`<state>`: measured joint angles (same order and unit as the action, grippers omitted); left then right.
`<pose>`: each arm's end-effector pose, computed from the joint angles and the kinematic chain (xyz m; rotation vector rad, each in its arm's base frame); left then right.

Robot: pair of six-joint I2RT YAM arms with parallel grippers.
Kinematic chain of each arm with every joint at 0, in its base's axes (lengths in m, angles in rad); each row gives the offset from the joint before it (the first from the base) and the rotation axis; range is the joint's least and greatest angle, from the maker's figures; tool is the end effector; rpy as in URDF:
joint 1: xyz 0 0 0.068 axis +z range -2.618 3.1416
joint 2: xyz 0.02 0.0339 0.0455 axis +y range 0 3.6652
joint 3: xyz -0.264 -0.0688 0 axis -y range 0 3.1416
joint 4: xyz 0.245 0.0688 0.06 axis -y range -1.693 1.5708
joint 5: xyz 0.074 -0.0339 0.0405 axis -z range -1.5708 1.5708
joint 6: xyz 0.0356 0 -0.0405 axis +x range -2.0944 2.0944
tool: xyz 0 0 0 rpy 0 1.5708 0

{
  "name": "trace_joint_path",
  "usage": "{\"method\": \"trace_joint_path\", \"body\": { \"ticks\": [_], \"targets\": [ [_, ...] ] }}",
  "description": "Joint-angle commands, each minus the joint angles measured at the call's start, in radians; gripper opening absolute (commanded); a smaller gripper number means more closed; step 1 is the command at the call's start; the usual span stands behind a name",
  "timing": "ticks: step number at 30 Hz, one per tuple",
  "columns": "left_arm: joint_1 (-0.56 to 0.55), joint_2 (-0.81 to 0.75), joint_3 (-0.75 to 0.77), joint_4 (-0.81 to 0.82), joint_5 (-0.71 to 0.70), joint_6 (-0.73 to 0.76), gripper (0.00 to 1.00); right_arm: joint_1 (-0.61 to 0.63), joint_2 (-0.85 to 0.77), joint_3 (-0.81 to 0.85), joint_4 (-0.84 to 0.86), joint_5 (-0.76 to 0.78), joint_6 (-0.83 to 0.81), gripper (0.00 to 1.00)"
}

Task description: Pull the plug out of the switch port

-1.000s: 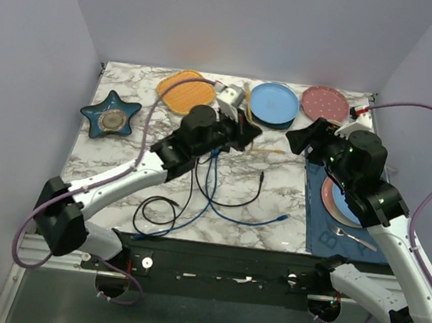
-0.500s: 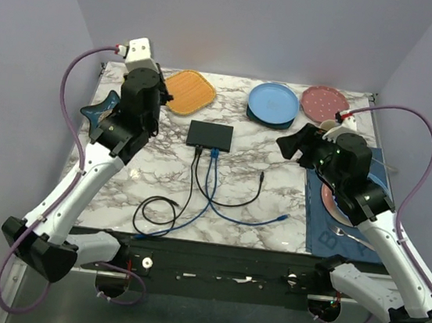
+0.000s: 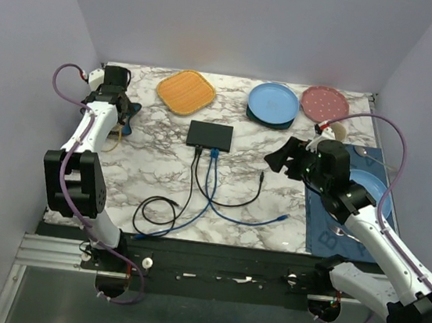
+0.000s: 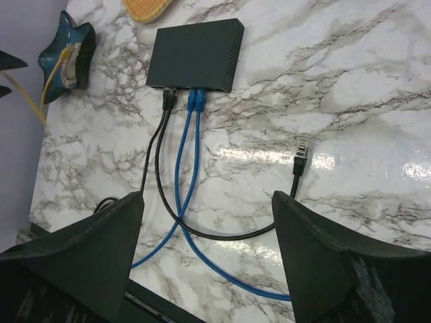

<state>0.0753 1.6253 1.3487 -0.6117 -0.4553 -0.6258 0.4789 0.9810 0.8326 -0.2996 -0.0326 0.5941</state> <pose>0.3511 0.0422 0.2857 -0.9901 2.1440 0.2975 0.1975 0.1038 0.3085 0.0990 2.0901 0.7019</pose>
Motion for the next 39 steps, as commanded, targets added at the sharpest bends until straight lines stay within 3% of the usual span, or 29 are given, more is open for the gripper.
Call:
{"method": "trace_joint_path", "body": {
  "ticks": [1,5,10,13,16,19,22,23,25,26,30,31,32,34,35,39],
  "targets": [
    [0.0,-0.039,0.04,-0.016,0.068,-0.043,0.99,0.006,0.027,-0.006,0.047,-0.021,0.001,0.85],
    [0.0,-0.169,-0.038,0.119,0.186,-0.103,0.99,0.006,0.068,0.008,0.066,-0.03,0.001,0.85],
    [-0.049,-0.34,-0.265,0.35,0.358,-0.215,0.99,0.006,0.152,0.022,0.112,-0.087,0.012,0.85],
    [-0.195,-0.384,-0.362,0.495,0.411,-0.216,0.99,0.006,0.235,0.043,0.163,-0.153,0.01,0.83],
    [-0.299,-0.334,-0.376,0.549,0.444,-0.198,0.99,0.007,0.341,0.082,0.192,-0.216,0.013,0.8],
    [-0.313,-0.234,-0.349,0.538,0.489,-0.209,0.97,0.007,0.452,0.141,0.194,-0.243,0.029,0.72],
    [-0.313,-0.15,-0.318,0.517,0.468,-0.212,0.9,0.007,0.553,0.195,0.211,-0.23,0.065,0.55],
    [-0.312,-0.115,-0.312,0.492,0.463,-0.219,0.88,0.007,0.576,0.206,0.223,-0.222,0.085,0.43],
    [-0.31,-0.082,-0.289,0.462,0.411,-0.236,0.85,0.007,0.652,0.247,0.223,-0.193,0.105,0.32],
    [-0.309,-0.055,-0.286,0.452,0.383,-0.242,0.82,0.007,0.675,0.261,0.224,-0.182,0.124,0.22],
    [-0.299,0.027,-0.254,0.451,0.36,-0.261,0.73,0.006,0.81,0.351,0.22,-0.151,0.157,0.08],
    [-0.299,0.048,-0.241,0.449,0.362,-0.261,0.69,0.006,0.835,0.39,0.214,-0.151,0.164,0.06],
    [-0.298,0.091,-0.229,0.437,0.366,-0.264,0.57,0.006,0.884,0.41,0.199,-0.151,0.174,0.03],
    [-0.289,0.134,-0.201,0.435,0.404,-0.275,0.41,0.004,0.926,0.459,0.185,-0.158,0.18,0.01],
    [-0.286,0.172,-0.197,0.435,0.412,-0.281,0.27,0.004,0.939,0.468,0.175,-0.159,0.181,0.01],
    [-0.276,0.237,-0.181,0.438,0.422,-0.316,0.2,-0.006,0.982,0.482,0.168,-0.138,0.187,0.01]
  ]
}}
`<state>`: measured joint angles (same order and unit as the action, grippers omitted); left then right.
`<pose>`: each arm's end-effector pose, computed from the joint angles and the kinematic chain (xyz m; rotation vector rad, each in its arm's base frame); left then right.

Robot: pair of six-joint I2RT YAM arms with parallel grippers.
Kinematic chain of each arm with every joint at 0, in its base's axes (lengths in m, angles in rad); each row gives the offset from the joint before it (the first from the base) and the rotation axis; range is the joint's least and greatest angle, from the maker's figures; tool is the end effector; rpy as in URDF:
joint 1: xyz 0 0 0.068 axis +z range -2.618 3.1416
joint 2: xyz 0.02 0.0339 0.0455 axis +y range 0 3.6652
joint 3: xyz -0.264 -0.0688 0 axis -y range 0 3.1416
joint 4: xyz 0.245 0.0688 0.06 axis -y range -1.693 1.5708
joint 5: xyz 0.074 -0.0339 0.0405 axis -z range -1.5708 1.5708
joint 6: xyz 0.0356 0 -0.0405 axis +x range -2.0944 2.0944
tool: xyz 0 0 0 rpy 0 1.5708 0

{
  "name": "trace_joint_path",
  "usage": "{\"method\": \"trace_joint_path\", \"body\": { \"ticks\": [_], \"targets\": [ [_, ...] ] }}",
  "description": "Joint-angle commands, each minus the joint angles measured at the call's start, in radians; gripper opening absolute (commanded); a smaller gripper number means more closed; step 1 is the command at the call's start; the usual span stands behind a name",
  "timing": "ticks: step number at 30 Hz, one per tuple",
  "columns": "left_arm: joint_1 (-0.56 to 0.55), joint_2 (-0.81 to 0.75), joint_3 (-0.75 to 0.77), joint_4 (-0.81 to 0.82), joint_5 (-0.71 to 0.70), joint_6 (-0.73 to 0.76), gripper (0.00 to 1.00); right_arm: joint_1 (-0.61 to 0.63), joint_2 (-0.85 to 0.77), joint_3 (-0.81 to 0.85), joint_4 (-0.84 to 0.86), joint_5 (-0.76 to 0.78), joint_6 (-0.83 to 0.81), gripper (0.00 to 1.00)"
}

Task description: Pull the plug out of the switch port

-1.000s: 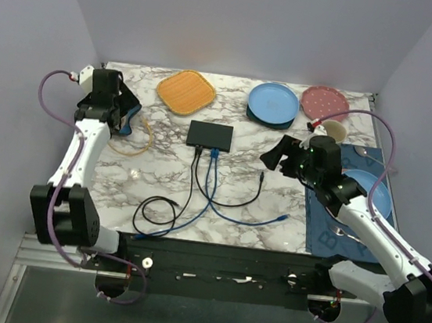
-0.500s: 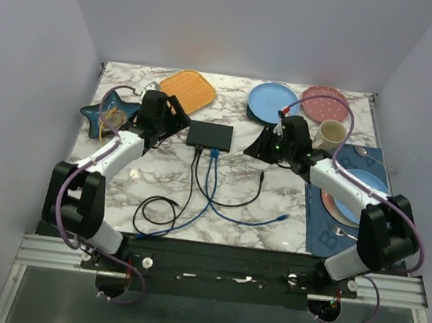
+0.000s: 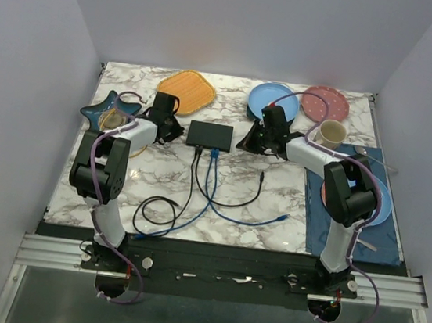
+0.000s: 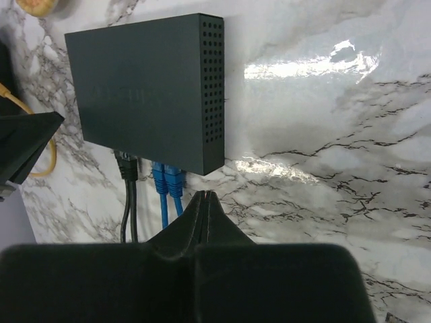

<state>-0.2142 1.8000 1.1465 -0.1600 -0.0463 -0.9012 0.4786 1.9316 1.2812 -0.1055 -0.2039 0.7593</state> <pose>0.3778 -0.0805 0.1897 -0.8414 2.2858 -0.4650 0.3728 0.2015 0.1852 0.2371 2.4564 0.8228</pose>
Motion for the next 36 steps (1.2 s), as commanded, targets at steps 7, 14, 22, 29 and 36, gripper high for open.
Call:
{"method": "trace_joint_path", "body": {
  "ticks": [7,14,22,29,36],
  "targets": [
    [0.012,0.145,0.047,-0.001,0.109,-0.048,0.12,-0.038,0.11,0.073,-0.04,-0.008,0.034,0.01],
    [-0.033,0.136,0.01,0.063,0.178,-0.056,0.12,-0.038,0.173,0.135,-0.063,-0.038,0.023,0.01],
    [-0.119,0.081,-0.067,0.093,0.195,-0.067,0.13,-0.038,0.12,0.072,-0.063,-0.017,0.021,0.01],
    [-0.114,-0.06,-0.097,-0.015,0.056,-0.038,0.16,-0.04,-0.018,-0.048,-0.057,0.086,-0.005,0.01],
    [-0.096,-0.212,-0.125,-0.001,-0.052,0.034,0.98,-0.038,-0.167,-0.322,0.263,-0.058,0.023,0.53]
  ]
}}
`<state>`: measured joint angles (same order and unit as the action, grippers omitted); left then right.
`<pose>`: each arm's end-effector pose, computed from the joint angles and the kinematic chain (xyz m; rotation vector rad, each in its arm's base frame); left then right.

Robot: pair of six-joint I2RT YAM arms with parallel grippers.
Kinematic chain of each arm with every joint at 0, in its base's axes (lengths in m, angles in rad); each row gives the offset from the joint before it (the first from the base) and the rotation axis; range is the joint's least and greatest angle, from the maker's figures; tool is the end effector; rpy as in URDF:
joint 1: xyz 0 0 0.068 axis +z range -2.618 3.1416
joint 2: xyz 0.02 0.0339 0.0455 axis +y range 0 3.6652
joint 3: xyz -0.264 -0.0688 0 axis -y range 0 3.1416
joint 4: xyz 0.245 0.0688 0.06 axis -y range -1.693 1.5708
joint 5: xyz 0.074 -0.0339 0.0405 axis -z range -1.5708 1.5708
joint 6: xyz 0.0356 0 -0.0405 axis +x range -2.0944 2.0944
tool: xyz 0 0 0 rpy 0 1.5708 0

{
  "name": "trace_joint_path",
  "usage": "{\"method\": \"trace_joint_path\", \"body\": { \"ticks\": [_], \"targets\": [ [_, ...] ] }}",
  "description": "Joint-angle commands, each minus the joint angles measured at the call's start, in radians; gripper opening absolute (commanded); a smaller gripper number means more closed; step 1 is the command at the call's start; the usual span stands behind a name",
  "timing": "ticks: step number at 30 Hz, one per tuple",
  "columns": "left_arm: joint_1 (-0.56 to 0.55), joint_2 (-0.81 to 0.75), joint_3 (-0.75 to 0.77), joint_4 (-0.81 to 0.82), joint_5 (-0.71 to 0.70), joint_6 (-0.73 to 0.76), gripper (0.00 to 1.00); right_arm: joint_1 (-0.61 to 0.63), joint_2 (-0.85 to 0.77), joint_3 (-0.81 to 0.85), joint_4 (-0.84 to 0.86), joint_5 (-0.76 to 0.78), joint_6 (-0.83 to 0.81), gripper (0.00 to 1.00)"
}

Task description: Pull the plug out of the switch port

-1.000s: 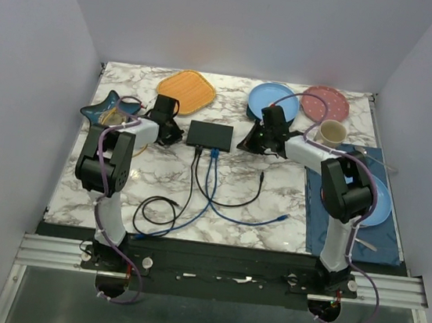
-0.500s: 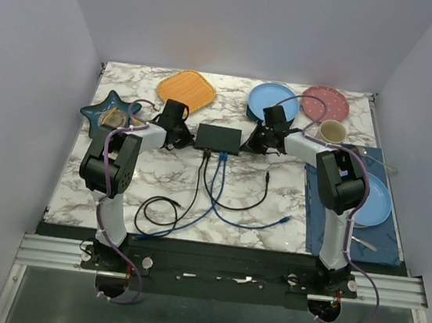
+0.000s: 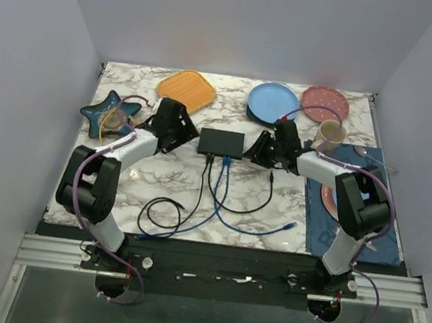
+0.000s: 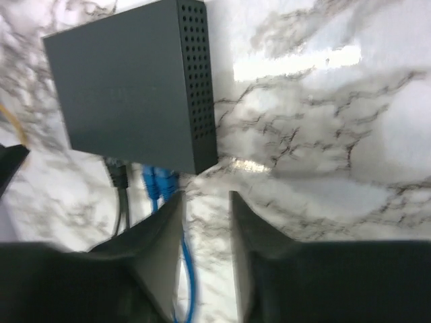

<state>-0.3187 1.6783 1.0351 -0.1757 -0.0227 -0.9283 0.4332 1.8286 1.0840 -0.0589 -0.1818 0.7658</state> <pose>0.3376 -0.1105 0.1970 -0.7499 2.3469 -0.5451 0.3457 0.1670 0.1684 0.3233 2.4818 0.7578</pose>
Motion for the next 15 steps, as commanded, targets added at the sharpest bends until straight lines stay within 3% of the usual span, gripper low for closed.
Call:
{"method": "trace_joint_path", "body": {
  "ticks": [1,3,6,8,11,15],
  "targets": [
    [0.01,-0.1,-0.021,0.042,-0.045,0.071,0.99,0.007,-0.068,-0.154,0.258,-0.132,0.018,0.58],
    [0.01,-0.1,-0.023,0.125,0.021,0.08,0.99,0.01,-0.062,-0.203,0.344,-0.172,0.049,0.64],
    [0.007,-0.048,0.014,0.162,0.088,0.075,0.99,0.018,-0.035,-0.226,0.416,-0.228,0.095,0.6],
    [0.007,0.01,0.042,0.171,0.167,0.071,0.98,0.024,-0.006,-0.226,0.442,-0.245,0.11,0.5],
    [-0.003,0.072,0.089,0.194,0.219,0.066,0.88,0.029,0.029,-0.204,0.43,-0.245,0.112,0.37],
    [-0.017,0.133,0.137,0.203,0.271,0.06,0.8,0.027,0.066,-0.148,0.372,-0.214,0.098,0.29]
  ]
}}
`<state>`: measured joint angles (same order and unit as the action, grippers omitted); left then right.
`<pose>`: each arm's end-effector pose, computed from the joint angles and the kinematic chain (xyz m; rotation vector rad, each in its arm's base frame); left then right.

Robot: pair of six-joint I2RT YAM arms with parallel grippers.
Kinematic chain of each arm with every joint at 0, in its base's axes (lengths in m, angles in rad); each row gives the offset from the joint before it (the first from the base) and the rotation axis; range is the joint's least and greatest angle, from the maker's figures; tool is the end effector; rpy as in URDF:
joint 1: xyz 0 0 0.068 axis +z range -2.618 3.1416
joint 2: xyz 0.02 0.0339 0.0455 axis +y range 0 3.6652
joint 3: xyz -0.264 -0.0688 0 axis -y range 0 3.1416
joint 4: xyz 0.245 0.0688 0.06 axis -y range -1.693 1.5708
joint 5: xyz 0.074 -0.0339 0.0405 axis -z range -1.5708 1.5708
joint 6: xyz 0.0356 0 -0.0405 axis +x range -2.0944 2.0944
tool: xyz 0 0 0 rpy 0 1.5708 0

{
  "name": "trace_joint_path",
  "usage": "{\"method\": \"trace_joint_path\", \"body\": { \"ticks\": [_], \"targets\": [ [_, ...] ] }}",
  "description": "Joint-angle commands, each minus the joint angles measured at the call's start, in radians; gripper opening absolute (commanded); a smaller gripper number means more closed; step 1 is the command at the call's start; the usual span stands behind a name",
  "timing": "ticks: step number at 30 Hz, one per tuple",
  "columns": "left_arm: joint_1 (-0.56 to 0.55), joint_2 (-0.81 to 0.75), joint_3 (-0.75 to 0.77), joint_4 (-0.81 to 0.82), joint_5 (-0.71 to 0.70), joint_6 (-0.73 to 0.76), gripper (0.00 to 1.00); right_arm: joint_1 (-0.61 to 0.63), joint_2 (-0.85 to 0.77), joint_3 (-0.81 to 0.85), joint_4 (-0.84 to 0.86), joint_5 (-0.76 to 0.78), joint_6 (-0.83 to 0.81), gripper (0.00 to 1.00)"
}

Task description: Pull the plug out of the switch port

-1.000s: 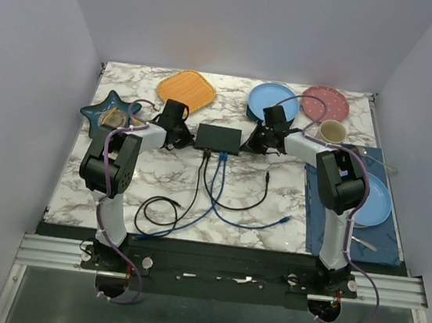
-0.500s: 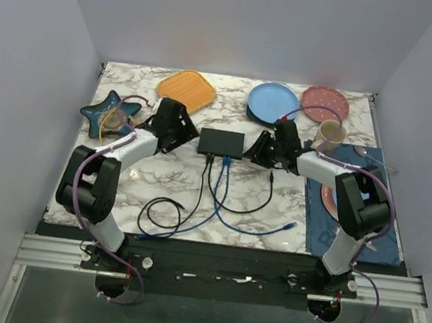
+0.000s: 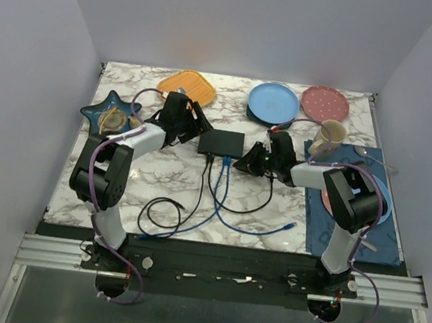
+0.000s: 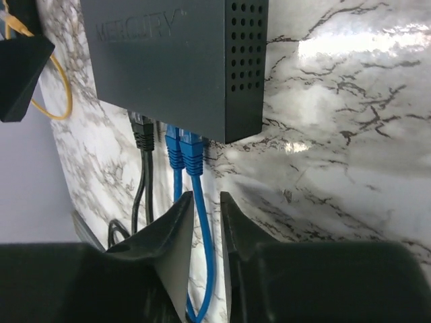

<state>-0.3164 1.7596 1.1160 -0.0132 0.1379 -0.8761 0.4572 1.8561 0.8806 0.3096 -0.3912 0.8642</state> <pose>0.3673 -0.1254 0.2071 -0.5705 2.2729 -0.7805 0.3219 0.1735 0.1316 0.2614 2.4227 1.1030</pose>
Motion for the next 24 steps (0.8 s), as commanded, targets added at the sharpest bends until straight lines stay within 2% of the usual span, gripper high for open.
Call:
{"method": "trace_joint_path", "body": {
  "ticks": [1,6,14,18,24],
  "targets": [
    [-0.023,0.061,0.061,0.039,0.118,0.006,0.79,0.005,0.044,0.082,-0.01,0.006,-0.004,0.28],
    [-0.033,0.098,0.047,0.039,0.137,0.003,0.74,-0.003,0.09,0.167,-0.11,0.054,-0.011,0.23],
    [-0.042,0.098,0.001,0.05,0.141,0.005,0.73,-0.034,0.141,0.25,-0.171,0.081,-0.025,0.22],
    [-0.046,0.09,-0.008,0.053,0.14,0.008,0.71,-0.043,0.115,0.236,-0.176,0.081,-0.057,0.21],
    [-0.044,0.074,0.042,0.045,0.111,0.028,0.71,-0.029,0.026,0.106,-0.129,0.057,-0.059,0.16]
  ]
}}
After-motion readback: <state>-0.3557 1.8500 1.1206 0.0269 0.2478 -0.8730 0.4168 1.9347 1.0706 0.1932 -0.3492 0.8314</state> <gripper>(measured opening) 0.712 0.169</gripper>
